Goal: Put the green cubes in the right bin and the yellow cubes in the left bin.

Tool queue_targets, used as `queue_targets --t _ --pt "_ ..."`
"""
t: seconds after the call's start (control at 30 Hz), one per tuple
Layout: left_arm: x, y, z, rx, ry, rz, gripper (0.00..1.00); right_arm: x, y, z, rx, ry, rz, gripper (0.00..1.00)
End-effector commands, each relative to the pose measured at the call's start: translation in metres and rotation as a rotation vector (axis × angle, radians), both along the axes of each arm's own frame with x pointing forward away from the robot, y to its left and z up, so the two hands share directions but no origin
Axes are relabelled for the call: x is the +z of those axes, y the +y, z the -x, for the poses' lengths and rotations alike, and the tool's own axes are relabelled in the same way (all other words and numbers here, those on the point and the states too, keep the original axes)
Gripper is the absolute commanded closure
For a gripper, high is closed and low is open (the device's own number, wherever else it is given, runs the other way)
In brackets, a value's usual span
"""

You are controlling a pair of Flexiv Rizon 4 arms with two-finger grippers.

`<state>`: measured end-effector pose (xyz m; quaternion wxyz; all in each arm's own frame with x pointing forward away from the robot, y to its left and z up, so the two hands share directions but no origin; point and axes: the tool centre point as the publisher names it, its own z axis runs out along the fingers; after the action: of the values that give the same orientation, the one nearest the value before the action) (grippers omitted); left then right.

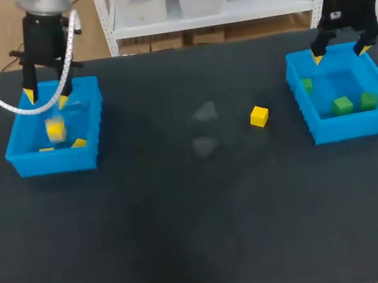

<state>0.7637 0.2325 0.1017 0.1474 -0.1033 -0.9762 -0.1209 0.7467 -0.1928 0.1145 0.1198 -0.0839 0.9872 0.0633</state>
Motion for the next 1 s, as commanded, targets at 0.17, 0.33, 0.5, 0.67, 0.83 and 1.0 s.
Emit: queue_targets --t 0.17,0.33,0.5,0.67,0.83,1.0 --pt "0.048 -0.063 0.01 -0.218 -0.602 0.253 0.0 0.0 0.0 0.002 -0.003 -0.006 0.001 0.0" --pt "0.06 -0.145 0.012 -0.351 -0.605 0.388 0.0 0.0 0.0 0.002 -0.003 -0.006 0.001 0.0" --pt "0.054 -0.227 0.024 -0.47 -0.577 0.503 0.0 0.0 0.0 0.002 -0.003 -0.006 0.001 0.0" --pt "0.037 -0.298 0.036 -0.581 -0.542 0.565 0.0 0.0 0.0 0.002 -0.003 -0.006 0.001 0.0" --pt "0.018 -0.336 0.046 -0.695 -0.485 0.587 0.0 0.0 0.0 0.002 -0.003 -0.006 0.001 0.0" --pt "0.001 -0.359 0.059 -0.722 -0.42 0.561 0.0 0.0 0.0 0.002 -0.003 -0.006 0.001 0.0"
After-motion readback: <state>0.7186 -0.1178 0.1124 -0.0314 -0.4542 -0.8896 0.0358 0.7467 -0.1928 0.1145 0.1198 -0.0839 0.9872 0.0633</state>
